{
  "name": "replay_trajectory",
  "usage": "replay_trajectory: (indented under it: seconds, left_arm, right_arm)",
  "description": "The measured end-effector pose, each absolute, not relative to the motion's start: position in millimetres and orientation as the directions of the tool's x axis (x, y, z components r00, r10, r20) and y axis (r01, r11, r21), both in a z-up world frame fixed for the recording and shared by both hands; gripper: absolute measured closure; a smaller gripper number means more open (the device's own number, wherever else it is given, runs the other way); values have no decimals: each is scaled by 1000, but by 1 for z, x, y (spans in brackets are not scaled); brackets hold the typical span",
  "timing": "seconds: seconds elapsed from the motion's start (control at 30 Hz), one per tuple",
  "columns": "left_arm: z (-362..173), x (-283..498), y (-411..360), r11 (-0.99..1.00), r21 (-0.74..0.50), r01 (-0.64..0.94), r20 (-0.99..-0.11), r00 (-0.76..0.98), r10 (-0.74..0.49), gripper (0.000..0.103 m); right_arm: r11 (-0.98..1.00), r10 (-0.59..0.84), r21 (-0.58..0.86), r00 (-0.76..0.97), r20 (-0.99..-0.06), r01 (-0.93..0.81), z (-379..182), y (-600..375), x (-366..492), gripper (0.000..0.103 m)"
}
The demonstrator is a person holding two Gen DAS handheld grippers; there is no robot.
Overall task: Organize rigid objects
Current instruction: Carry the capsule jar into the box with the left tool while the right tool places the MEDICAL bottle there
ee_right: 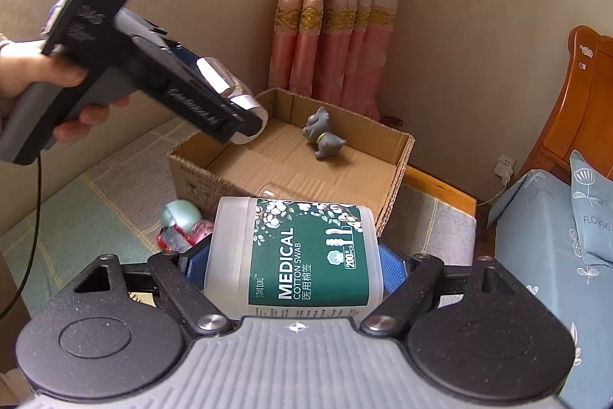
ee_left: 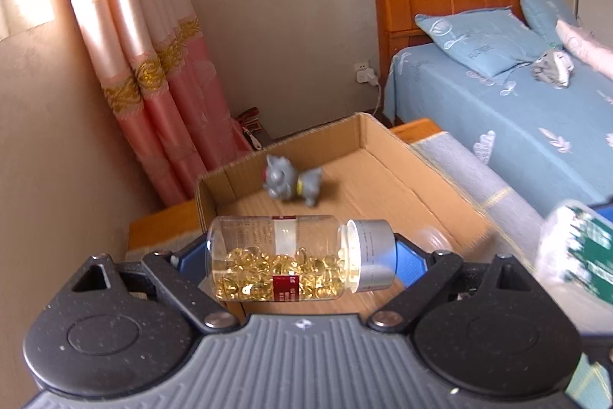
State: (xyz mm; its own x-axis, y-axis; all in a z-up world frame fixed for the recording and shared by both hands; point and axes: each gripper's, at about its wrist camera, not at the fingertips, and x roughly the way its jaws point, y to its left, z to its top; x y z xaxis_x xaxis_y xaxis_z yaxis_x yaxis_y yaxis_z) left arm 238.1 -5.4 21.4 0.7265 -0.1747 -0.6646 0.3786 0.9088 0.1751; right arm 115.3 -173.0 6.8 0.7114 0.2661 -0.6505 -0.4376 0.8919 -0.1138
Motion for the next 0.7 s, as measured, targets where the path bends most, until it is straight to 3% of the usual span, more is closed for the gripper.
replay_trajectory:
  seconds: [0.33, 0.7]
  left_arm:
    - [-2, 312, -7, 954, 151, 258, -652, 752, -100, 9]
    - [0, 256, 13, 941, 171, 293, -674, 731, -105, 8]
  right_arm:
    - [906, 249, -101, 711, -657, -411, 6, -182, 136, 16]
    - [908, 247, -98, 711, -658, -407, 7, -180, 142, 16]
